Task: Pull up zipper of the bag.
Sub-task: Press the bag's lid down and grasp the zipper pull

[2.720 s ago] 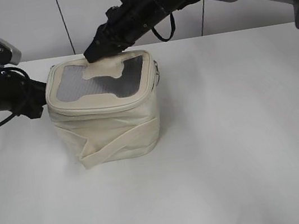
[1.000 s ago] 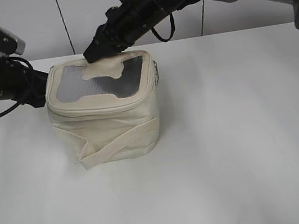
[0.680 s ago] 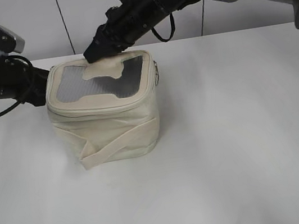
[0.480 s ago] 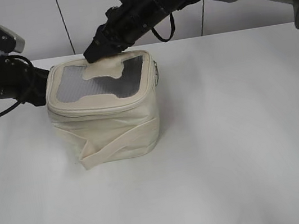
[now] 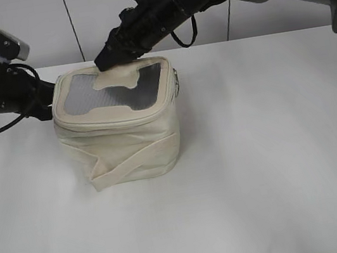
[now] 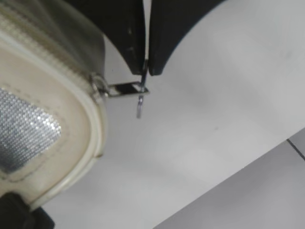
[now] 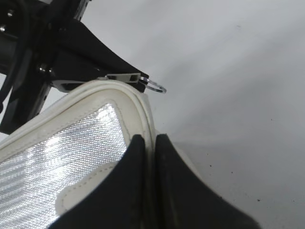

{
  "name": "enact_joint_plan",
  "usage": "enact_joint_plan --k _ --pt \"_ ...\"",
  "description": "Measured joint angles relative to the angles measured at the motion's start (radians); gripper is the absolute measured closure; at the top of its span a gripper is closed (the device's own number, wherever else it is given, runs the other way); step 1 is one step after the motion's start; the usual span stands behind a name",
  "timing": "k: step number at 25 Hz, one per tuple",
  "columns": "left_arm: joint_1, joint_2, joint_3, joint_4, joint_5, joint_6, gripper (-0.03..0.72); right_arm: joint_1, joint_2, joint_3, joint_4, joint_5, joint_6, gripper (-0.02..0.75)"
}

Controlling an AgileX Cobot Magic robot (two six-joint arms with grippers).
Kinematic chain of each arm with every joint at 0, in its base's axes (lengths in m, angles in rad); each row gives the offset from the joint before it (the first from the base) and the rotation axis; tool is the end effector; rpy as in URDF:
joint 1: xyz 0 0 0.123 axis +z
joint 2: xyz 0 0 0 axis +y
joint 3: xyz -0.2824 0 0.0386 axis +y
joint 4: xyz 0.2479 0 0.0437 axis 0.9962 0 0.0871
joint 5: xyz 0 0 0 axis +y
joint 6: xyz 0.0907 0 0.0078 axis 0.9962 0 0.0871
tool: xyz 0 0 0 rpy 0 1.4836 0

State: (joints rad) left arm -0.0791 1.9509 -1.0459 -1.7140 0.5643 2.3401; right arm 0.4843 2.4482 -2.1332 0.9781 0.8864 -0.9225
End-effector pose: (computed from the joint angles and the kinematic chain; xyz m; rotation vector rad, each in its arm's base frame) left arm 0.3807 -0.0786 0.1516 0.9876 1.9568 -0.3504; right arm 0.4490 0.3024 0.1872 -1.0646 2.1100 0.9841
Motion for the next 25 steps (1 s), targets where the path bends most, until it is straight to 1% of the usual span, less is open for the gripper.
enact_joint_plan --k 5,8,14,19,25 --pt "0.000 -0.028 0.000 0.136 -0.032 -0.138 0.692 0.000 0.000 0.000 0.000 -0.001 0.000 0.696" --pt "0.000 -0.057 0.027 0.168 -0.057 -0.181 0.692 0.000 0.000 0.000 0.000 -0.001 0.004 0.696" --pt "-0.004 -0.133 0.134 0.161 -0.078 -0.192 0.692 0.000 0.000 0.000 0.000 -0.001 0.005 0.696" --pt "-0.022 -0.186 0.183 0.145 -0.102 -0.198 0.692 0.000 0.000 0.000 0.000 0.000 0.006 0.696" --pt "-0.029 -0.272 0.266 0.126 -0.138 -0.208 0.692 0.000 0.000 0.000 0.002 0.003 0.006 0.696"
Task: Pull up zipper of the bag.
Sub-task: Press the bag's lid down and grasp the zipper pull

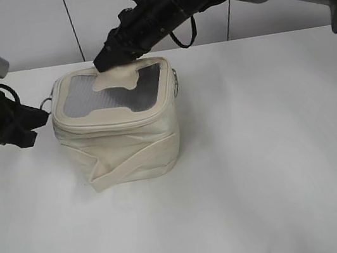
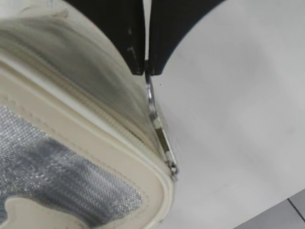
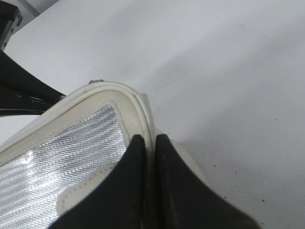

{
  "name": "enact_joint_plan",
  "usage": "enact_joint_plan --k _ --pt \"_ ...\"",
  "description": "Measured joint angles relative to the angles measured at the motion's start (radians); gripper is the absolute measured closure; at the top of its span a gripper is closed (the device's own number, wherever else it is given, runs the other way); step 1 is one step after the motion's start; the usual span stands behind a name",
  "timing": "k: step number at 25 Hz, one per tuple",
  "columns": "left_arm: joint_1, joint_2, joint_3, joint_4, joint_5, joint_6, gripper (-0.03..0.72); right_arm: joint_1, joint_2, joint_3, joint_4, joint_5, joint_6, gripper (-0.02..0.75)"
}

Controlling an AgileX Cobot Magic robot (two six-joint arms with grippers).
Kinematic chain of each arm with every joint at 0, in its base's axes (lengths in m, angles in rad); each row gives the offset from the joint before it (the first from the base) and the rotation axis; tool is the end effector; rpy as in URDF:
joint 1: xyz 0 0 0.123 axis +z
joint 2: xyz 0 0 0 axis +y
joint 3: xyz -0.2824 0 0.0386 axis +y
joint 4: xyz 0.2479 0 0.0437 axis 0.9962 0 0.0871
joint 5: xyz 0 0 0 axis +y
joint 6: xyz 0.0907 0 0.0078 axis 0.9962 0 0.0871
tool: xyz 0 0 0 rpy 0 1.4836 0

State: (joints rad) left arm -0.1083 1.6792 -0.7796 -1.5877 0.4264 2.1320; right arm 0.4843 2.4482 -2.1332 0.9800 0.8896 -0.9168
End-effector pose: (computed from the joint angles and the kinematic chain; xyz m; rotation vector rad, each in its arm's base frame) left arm 0.3088 -0.0716 0.1729 0.9233 2.1100 -0.2858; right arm 0.4487 0.3025 0.1872 -1.0602 2.1147 0.9910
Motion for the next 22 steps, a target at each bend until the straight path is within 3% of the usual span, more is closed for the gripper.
enact_joint_plan --k 13,17,22 --pt "-0.011 -0.159 0.159 -0.041 -0.036 -0.038 0.692 0.000 0.000 0.000 0.001 0.003 0.015 0.696" --pt "-0.063 -0.212 0.207 -0.043 -0.053 -0.079 0.692 0.000 0.000 0.000 0.001 0.003 0.025 0.696" --pt "-0.184 -0.231 0.268 -0.049 -0.129 -0.110 0.692 0.000 0.000 0.000 0.001 0.003 0.031 0.696"
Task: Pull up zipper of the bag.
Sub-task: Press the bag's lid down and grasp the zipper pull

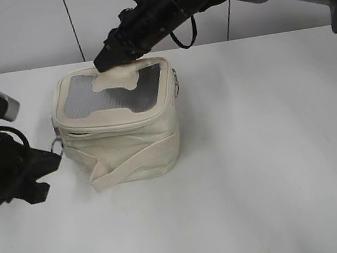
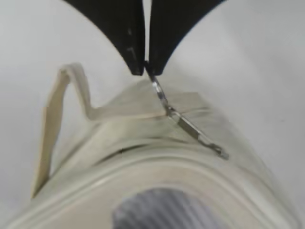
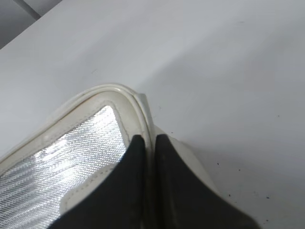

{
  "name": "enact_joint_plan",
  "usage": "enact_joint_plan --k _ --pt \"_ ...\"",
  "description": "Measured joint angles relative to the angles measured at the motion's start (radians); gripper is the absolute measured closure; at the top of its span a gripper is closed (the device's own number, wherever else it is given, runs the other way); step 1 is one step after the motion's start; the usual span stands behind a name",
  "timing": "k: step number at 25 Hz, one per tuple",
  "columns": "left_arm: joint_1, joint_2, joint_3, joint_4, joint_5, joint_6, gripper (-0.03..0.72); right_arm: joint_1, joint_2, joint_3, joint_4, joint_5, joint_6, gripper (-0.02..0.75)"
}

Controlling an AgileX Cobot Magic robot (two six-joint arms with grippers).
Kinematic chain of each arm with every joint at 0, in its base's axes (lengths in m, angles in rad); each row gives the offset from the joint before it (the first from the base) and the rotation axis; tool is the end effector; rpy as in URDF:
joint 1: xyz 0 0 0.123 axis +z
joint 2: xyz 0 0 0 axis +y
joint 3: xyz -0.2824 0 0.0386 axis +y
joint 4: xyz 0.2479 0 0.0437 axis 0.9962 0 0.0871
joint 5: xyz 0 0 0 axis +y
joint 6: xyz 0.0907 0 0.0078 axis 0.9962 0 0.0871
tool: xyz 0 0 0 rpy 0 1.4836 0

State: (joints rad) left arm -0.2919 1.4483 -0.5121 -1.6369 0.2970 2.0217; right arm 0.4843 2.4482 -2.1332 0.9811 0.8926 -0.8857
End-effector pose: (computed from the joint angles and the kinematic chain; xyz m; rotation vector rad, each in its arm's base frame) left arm 0.2267 -0.0960 0.1701 0.9137 2.1924 -0.3121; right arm 0.4484 0.3026 0.1872 -1.0317 2.1378 1.0090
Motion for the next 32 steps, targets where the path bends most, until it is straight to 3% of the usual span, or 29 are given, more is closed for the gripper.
enact_joint_plan --k 13,19,21,24,27,29,32 --pt "-0.338 -0.003 -0.005 -0.110 -0.061 -0.051 0.692 0.000 0.000 0.000 0.000 0.010 0.006 0.696" --pt "-0.379 -0.003 -0.030 -0.110 -0.122 -0.051 0.692 -0.001 0.000 0.000 -0.003 0.008 0.032 0.696" --pt "-0.381 -0.003 -0.030 -0.109 -0.143 -0.051 0.677 -0.008 0.000 0.000 -0.003 0.007 0.066 0.663" --pt "-0.386 -0.008 -0.030 -0.107 -0.144 -0.071 0.565 -0.031 -0.002 0.000 -0.007 0.025 0.097 0.485" --pt "-0.387 -0.046 -0.030 -0.106 -0.162 -0.121 0.375 -0.084 -0.017 0.000 -0.033 0.075 0.152 0.337" --pt "-0.387 -0.091 -0.028 -0.106 -0.207 -0.143 0.282 -0.119 -0.041 0.000 -0.084 0.092 0.202 0.324" --pt "-0.348 -0.170 -0.028 -0.106 -0.231 -0.173 0.272 -0.175 -0.069 0.000 -0.146 0.123 0.273 0.337"
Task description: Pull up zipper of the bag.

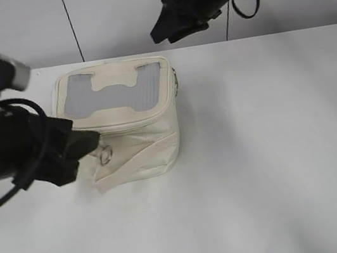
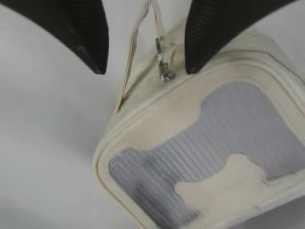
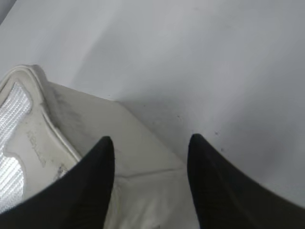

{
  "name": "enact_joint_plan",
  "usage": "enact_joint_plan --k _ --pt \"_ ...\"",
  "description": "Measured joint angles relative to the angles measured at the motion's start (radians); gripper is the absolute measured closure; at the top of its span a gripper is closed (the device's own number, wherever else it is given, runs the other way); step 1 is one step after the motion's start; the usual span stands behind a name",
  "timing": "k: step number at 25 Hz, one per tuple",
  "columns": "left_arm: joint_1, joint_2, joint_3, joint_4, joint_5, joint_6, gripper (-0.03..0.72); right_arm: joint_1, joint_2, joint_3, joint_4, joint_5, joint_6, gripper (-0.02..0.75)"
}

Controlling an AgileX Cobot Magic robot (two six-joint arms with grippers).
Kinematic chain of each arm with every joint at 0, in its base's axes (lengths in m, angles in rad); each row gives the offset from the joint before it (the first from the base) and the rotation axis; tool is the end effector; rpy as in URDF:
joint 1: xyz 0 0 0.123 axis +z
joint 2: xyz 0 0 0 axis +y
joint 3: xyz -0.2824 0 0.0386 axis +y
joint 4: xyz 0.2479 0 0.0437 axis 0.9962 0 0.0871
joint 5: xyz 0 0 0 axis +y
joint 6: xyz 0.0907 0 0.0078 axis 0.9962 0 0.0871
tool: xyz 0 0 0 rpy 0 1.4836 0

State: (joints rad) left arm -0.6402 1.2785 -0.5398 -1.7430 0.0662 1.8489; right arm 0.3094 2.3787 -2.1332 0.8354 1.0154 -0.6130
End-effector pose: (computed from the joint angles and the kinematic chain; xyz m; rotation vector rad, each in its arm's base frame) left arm 0.1898 -0.1489 0.2157 0.8478 2.0670 -0.3666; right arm 0.4788 0.2133 0.2135 -0.7458 2.3741 0.9559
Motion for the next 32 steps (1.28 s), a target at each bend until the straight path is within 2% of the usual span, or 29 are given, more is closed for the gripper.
enact_joint_plan --k 2,4,6,8,10,13,15,17,19,21,23,24,27,32 --pt "0.085 -0.037 0.000 0.001 0.106 -0.021 0.326 -0.034 -0.014 0.000 -0.016 0.033 0.041 0.342" --pt "0.218 -0.041 -0.001 0.002 0.313 -0.060 0.391 -0.063 -0.035 0.012 -0.031 0.066 0.068 0.344" --pt "0.385 -0.018 -0.028 0.012 0.496 -0.093 0.424 -0.087 -0.063 0.060 -0.038 0.086 0.080 0.346" --pt "0.511 0.025 -0.116 0.094 0.613 -0.146 0.436 -0.114 -0.106 0.145 -0.046 0.074 0.075 0.346" --pt "0.578 0.097 -0.236 0.219 0.693 -0.211 0.437 -0.132 -0.174 0.283 -0.050 0.012 0.041 0.346" --pt "0.576 0.250 -0.463 0.391 0.812 -0.314 0.412 -0.141 -0.298 0.533 -0.013 -0.160 -0.062 0.346" --pt "0.548 0.362 -0.627 0.457 0.873 -0.378 0.379 -0.141 -0.376 0.708 0.098 -0.285 -0.183 0.346" --pt "0.508 0.477 -0.778 0.533 0.915 -0.441 0.349 -0.141 -0.439 0.883 0.276 -0.385 -0.367 0.346" --pt "0.465 0.569 -0.938 0.647 0.946 -0.508 0.321 -0.141 -0.470 1.014 0.471 -0.422 -0.574 0.346" --pt "0.414 0.648 -1.070 0.757 0.980 -0.574 0.305 -0.141 -0.479 1.122 0.694 -0.424 -0.781 0.346" --pt "0.374 0.722 -1.182 0.867 0.988 -0.626 0.296 -0.141 -0.480 1.192 0.862 -0.408 -0.970 0.345" --pt "0.356 0.754 -1.217 0.904 0.994 -0.643 0.295 -0.141 -0.480 1.215 0.909 -0.399 -1.036 0.345" --pt "0.324 0.823 -1.281 0.989 1.001 -0.664 0.293 -0.141 -0.480 1.236 0.965 -0.384 -1.130 0.345" --pt "0.317 0.891 -1.297 1.026 1.009 -0.672 0.293 -0.141 -0.480 1.237 0.984 -0.370 -1.185 0.344"
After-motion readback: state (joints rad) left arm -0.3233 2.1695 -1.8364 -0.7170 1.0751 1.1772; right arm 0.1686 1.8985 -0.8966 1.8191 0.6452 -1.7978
